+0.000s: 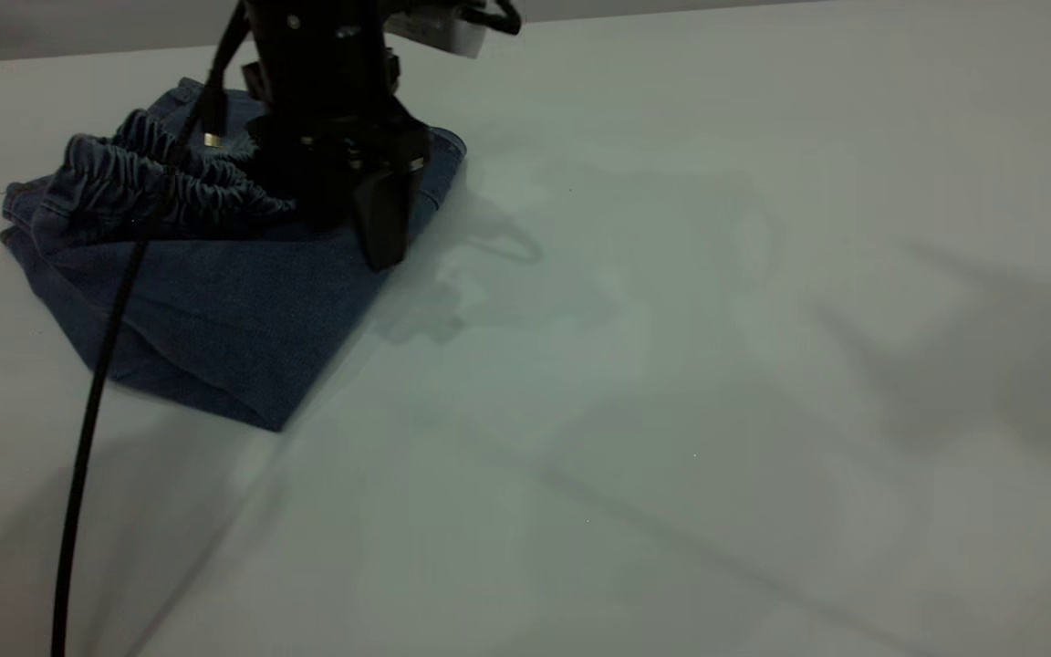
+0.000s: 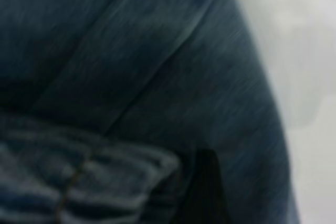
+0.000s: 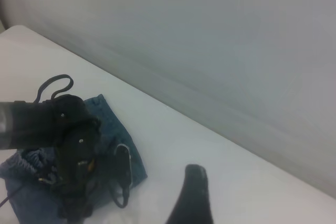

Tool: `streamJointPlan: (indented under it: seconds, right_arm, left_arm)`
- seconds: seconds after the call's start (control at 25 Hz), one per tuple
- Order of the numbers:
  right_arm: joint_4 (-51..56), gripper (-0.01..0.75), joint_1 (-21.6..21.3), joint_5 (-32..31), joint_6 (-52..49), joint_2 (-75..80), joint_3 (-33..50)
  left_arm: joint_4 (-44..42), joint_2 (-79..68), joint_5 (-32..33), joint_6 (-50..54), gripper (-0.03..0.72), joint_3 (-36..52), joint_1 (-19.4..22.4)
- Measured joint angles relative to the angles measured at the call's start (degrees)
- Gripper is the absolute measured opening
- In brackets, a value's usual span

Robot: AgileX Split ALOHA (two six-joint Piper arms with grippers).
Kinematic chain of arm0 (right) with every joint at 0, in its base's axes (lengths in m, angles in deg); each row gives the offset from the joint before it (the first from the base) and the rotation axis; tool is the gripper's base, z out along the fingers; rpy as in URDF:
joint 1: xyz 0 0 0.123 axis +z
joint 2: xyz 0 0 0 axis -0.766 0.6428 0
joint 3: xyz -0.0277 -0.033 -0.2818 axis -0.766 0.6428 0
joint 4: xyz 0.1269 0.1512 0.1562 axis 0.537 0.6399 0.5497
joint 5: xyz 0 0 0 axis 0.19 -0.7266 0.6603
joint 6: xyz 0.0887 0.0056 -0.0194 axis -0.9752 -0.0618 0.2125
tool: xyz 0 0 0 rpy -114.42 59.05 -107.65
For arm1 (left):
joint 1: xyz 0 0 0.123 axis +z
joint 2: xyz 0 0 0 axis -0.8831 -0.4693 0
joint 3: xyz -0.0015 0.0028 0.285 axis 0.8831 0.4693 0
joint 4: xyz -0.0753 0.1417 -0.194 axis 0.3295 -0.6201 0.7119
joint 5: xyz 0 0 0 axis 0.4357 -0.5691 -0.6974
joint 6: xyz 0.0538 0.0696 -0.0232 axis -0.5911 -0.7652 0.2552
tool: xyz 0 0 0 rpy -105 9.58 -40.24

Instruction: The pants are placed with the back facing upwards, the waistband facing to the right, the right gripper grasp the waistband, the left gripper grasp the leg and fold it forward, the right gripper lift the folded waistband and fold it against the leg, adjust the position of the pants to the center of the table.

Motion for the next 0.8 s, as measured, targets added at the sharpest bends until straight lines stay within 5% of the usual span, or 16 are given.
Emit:
streamJointPlan:
  seconds: [0.8]
  right_arm:
    - [-0.1, 0.554, 0.0, -0.2, 0.2, 0.0, 0.0]
  left_arm:
    - [-21.1, 0.4, 2.5, 10.6, 0.551, -0.4, 4.5]
